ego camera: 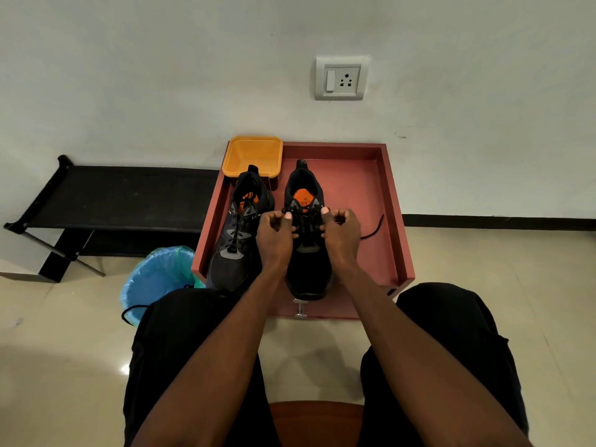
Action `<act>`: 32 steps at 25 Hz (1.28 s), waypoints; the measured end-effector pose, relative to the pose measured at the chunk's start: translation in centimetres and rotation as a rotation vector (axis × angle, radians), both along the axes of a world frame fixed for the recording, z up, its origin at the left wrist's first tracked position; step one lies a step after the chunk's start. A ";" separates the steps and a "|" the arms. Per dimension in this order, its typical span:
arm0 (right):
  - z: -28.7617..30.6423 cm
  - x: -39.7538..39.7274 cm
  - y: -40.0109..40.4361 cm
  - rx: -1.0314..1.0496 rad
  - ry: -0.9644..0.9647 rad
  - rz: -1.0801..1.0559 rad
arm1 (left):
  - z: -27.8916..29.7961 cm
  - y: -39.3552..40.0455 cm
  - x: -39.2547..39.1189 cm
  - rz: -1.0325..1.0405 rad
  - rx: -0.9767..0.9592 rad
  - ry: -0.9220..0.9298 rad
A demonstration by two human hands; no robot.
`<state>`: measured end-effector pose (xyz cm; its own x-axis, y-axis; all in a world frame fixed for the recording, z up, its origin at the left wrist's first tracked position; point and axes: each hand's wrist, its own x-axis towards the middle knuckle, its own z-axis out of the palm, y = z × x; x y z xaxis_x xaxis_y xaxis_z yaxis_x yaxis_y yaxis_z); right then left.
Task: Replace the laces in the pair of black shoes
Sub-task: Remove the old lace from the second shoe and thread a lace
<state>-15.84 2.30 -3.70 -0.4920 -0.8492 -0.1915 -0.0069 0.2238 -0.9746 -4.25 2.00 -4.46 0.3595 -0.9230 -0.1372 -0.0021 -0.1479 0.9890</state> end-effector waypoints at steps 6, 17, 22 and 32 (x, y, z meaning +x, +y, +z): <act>-0.3 0.2 0.1 0.046 0.037 0.076 | -0.4 -0.3 -0.2 -0.074 0.046 -0.094; -0.3 0.4 -0.1 0.074 0.055 0.043 | -0.3 0.0 -0.3 -0.017 0.096 0.011; 0.2 0.2 0.2 0.083 -0.087 -0.064 | -0.6 0.0 -0.4 0.061 0.127 0.133; -0.5 0.2 -0.3 0.143 -0.096 -0.045 | -0.6 -0.5 -0.3 0.019 0.160 0.112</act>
